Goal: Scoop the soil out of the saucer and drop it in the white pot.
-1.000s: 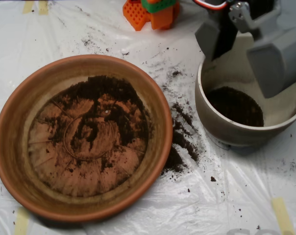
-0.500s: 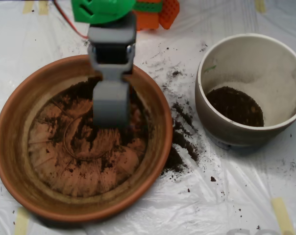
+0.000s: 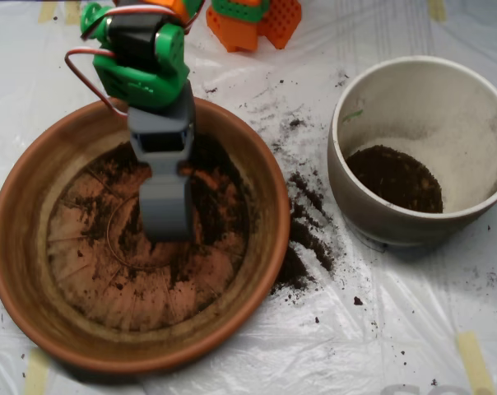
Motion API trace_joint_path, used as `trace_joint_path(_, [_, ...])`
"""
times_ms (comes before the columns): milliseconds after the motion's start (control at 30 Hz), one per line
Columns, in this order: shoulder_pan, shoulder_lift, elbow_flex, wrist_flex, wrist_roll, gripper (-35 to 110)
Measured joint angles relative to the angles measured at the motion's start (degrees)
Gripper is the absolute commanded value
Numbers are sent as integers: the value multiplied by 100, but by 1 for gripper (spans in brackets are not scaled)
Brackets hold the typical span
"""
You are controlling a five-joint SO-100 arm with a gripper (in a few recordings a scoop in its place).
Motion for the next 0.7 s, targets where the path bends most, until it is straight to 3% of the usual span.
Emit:
trace_joint_path(333, [352, -1090, -316, 35, 44, 48])
trace_joint_path(700, [413, -976, -475, -88, 18, 19])
